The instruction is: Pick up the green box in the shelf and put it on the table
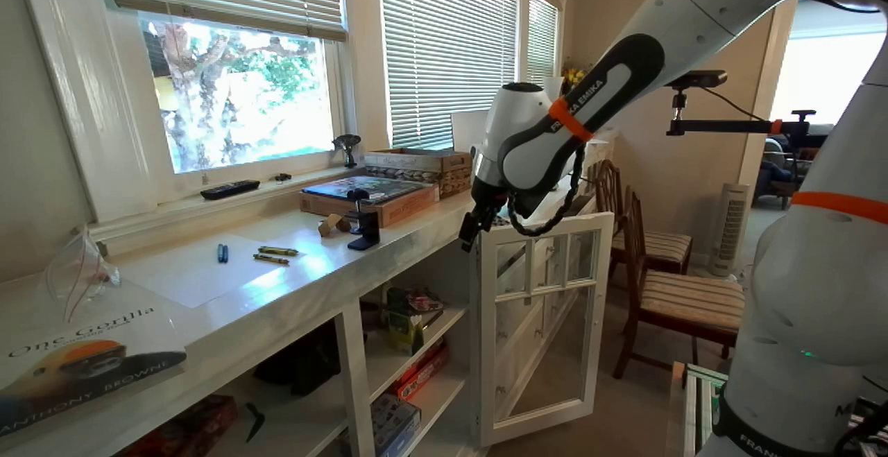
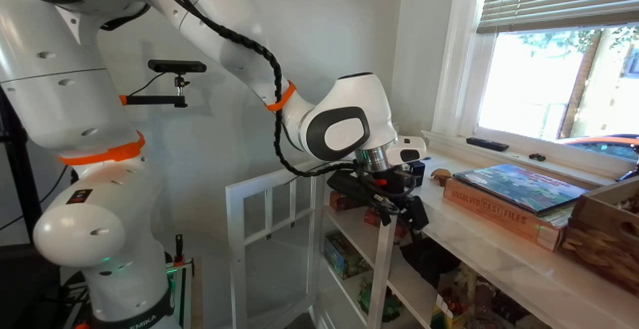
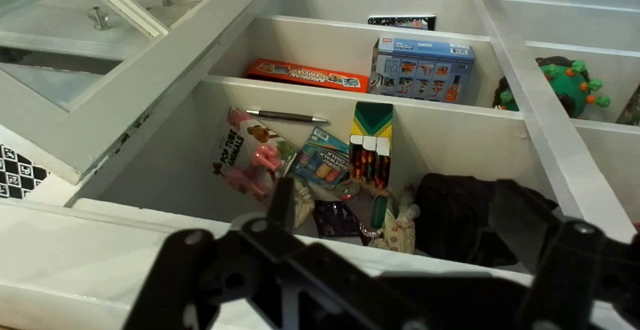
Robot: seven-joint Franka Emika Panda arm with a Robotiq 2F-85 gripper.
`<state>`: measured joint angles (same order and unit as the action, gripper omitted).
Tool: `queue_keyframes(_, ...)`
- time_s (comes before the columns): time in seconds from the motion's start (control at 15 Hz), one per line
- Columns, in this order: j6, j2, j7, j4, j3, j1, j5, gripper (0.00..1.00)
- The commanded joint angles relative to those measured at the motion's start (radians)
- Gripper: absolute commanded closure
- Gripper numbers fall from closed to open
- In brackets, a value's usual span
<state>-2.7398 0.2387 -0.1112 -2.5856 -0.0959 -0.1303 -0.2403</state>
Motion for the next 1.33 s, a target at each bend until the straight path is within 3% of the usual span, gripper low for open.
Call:
queue_keyframes(0.0,-0.073,-0.058,0.028,-0.021,0.003,-0.025,-0.031,0.00)
queue_keyframes(0.2,-0.116,-0.093,0.011,-0.034,-0.013,-0.023,-0.006,0.00)
queue_keyframes(0.87,-0.431,-0.272,-0.088,-0.051,-0.043,0.000,0.069,0.00)
queue_keyframes(1.13,-0.511,-0.341,-0.105,-0.038,0.007,-0.019,0.111,0.00)
queue_keyframes(1.27,-0.525,-0.357,-0.105,-0.037,0.069,-0.050,0.119,0.00)
